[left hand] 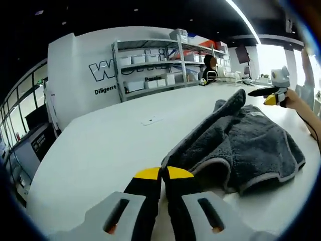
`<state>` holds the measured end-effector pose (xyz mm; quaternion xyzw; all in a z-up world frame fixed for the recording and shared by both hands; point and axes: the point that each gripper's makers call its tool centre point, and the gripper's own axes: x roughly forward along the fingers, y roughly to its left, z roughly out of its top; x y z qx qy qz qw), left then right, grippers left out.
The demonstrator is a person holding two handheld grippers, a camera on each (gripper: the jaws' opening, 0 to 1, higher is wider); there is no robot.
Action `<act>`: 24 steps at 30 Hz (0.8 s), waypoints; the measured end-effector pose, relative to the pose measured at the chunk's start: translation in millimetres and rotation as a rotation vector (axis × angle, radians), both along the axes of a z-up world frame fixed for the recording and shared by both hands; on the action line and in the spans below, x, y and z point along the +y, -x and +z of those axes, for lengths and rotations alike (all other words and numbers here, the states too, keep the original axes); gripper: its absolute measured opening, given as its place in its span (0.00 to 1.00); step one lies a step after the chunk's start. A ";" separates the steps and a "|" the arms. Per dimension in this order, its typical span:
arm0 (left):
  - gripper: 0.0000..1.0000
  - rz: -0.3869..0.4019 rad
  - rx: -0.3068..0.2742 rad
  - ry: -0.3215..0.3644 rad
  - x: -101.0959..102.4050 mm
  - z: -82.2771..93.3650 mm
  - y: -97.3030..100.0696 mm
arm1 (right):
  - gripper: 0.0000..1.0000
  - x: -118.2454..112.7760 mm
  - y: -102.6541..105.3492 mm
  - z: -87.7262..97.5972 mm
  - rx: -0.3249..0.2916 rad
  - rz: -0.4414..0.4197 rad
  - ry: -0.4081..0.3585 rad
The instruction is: Open the folded towel by lifting each exposed corner and separating the folded layers until the towel lies flat within the target outline without major curled edges
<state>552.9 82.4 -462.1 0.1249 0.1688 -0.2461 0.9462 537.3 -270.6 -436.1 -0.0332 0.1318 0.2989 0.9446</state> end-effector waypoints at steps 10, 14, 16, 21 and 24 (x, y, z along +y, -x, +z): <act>0.03 0.057 0.038 -0.052 18.9 -10.1 -4.1 | 0.93 1.6 -0.7 -0.9 0.002 0.008 0.005; 0.03 0.069 0.044 -0.067 23.8 -11.0 -4.9 | 0.93 2.8 0.2 -1.7 0.003 0.009 0.008; 0.03 0.076 0.045 -0.077 26.6 -11.3 -6.3 | 0.93 3.3 0.4 -1.8 0.003 0.009 0.007; 0.03 0.101 0.043 -0.120 35.5 -11.9 -7.4 | 0.93 4.3 0.6 -3.3 0.006 0.011 0.013; 0.03 0.113 0.041 -0.138 39.8 -11.6 -7.7 | 0.93 4.6 0.4 -3.0 0.006 0.013 0.011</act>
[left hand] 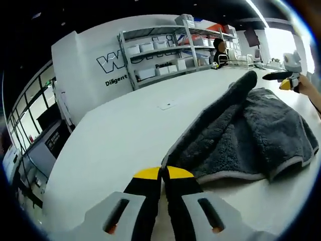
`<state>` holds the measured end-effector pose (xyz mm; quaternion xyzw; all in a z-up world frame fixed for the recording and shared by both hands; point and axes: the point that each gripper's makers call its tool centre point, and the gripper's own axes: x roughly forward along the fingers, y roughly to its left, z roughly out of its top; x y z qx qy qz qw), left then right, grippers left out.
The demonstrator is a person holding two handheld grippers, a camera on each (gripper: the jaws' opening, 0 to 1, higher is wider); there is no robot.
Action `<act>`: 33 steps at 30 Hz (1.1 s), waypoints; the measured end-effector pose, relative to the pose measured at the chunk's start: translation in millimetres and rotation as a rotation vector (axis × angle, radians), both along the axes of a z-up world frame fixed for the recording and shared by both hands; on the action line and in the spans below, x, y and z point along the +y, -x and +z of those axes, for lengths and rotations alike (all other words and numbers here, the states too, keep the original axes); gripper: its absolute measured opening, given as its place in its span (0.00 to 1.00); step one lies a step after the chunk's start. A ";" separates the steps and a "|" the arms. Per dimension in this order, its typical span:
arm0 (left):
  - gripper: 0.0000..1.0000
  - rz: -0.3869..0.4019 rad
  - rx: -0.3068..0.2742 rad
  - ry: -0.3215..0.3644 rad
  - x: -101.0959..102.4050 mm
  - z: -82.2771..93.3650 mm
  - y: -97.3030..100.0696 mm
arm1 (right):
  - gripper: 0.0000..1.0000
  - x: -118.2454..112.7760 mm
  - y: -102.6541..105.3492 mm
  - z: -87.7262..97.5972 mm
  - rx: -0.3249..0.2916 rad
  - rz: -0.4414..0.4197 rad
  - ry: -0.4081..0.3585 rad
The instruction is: Open the folded towel by lifting each exposed corner and separating the folded layers until the towel lies flat within the target outline without major curled edges
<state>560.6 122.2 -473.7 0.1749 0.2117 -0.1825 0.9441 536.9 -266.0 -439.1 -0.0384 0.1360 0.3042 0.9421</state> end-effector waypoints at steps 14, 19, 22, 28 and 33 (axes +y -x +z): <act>0.03 0.070 0.098 -0.050 20.0 -14.4 3.7 | 0.92 2.1 0.8 -3.0 0.005 0.002 0.003; 0.03 0.083 0.126 -0.073 23.7 -18.2 6.2 | 0.92 2.8 0.6 -5.9 0.013 0.004 0.010; 0.03 0.098 0.148 -0.071 26.7 -18.2 8.7 | 0.92 3.6 0.9 -6.5 0.014 0.006 0.011; 0.03 0.119 0.175 -0.039 31.8 -18.6 11.8 | 0.92 1.9 -1.0 -7.7 0.018 0.004 0.013; 0.12 0.106 0.142 -0.054 34.8 -14.1 10.3 | 0.92 2.5 -0.7 -8.4 0.020 0.006 0.015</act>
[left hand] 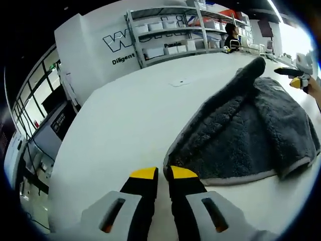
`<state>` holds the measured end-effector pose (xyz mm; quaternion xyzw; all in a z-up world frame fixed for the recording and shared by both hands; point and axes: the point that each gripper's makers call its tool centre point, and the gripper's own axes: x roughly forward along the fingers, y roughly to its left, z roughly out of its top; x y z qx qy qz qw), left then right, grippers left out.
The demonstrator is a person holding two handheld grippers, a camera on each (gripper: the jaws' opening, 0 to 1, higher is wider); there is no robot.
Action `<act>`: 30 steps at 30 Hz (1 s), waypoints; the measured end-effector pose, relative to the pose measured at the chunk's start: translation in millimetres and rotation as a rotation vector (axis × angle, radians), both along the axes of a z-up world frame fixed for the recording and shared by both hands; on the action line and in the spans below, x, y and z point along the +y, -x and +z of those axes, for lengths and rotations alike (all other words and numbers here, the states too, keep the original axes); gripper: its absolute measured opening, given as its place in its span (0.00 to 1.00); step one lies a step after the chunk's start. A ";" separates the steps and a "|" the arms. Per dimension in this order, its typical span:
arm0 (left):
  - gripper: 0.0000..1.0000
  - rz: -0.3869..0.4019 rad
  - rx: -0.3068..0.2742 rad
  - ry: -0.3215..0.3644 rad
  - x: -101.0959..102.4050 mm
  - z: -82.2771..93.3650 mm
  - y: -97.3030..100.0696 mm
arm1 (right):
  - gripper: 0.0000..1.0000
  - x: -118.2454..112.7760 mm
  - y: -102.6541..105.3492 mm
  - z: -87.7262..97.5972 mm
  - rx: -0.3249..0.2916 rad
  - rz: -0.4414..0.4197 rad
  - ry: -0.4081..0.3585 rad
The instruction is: Open the folded towel by lifting each exposed corner and separating the folded layers until the towel lies flat within the target outline without major curled edges
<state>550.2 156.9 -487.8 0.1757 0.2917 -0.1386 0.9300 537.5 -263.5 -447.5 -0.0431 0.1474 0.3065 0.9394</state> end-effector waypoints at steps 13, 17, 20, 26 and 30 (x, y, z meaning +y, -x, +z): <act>0.25 -0.039 -0.193 0.033 -6.0 43.0 -4.6 | 0.92 1.2 1.1 1.0 -0.002 0.003 -0.005; 0.29 -0.106 -0.220 0.191 -27.6 54.4 -1.8 | 0.92 3.2 1.5 2.2 -0.007 0.011 -0.006; 0.29 -0.183 -0.238 0.226 -42.2 61.1 0.7 | 0.92 4.9 2.4 2.3 -0.010 0.017 -0.002; 0.45 -0.351 -0.263 0.380 -80.7 74.2 11.7 | 0.92 6.6 2.1 3.4 -0.016 0.029 0.001; 0.61 -0.407 -0.264 0.422 -94.0 77.5 16.1 | 0.92 7.8 2.6 4.0 -0.021 0.035 0.004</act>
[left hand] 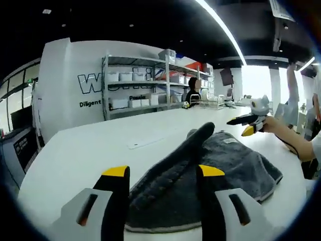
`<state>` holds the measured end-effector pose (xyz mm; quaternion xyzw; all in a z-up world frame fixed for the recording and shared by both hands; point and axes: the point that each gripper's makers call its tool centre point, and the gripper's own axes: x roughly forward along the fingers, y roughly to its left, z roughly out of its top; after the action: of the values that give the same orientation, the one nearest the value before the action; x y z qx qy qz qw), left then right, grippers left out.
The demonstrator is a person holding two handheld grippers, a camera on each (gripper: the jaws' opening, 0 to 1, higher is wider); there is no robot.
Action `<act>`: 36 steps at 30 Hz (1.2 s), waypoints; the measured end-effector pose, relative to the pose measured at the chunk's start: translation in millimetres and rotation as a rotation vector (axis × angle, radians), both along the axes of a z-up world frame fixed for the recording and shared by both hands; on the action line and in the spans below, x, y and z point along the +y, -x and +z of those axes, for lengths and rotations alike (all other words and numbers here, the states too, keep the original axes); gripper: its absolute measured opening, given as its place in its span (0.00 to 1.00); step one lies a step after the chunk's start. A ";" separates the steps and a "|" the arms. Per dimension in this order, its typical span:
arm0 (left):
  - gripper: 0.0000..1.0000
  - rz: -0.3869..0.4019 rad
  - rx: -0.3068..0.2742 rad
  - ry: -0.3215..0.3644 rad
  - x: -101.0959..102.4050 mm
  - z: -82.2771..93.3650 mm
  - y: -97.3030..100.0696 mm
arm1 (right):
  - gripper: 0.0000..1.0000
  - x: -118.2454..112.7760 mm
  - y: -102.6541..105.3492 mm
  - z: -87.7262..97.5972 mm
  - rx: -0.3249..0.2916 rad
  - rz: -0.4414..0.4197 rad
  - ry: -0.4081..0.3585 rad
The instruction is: Open the folded towel by lifting each exposed corner and separating the folded layers until the towel lies flat within the target outline without major curled edges
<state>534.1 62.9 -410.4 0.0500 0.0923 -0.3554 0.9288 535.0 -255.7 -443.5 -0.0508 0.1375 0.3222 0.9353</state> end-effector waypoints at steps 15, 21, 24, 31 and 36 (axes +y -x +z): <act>0.93 -0.182 0.010 0.035 -38.6 -8.4 21.2 | 0.91 10.3 1.7 4.8 -0.036 0.045 0.009; 0.99 -0.198 0.021 0.050 -42.0 -9.4 23.8 | 0.91 23.0 4.0 6.1 -0.063 0.073 0.011; 0.99 -0.204 0.000 0.044 -41.5 -7.2 24.7 | 0.92 24.4 3.6 8.0 -0.071 0.073 -0.005; 0.99 -0.170 -0.031 0.046 -37.8 -9.5 24.1 | 0.91 26.9 4.3 13.4 -0.051 0.067 -0.120; 0.99 -0.171 -0.035 0.052 -36.7 -5.3 26.6 | 0.91 44.9 12.9 18.7 -0.070 0.094 -0.122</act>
<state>507.5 26.2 -415.6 0.0398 0.0623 -0.4349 0.8974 522.1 -210.8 -424.8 -0.0114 0.0822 0.3717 0.9246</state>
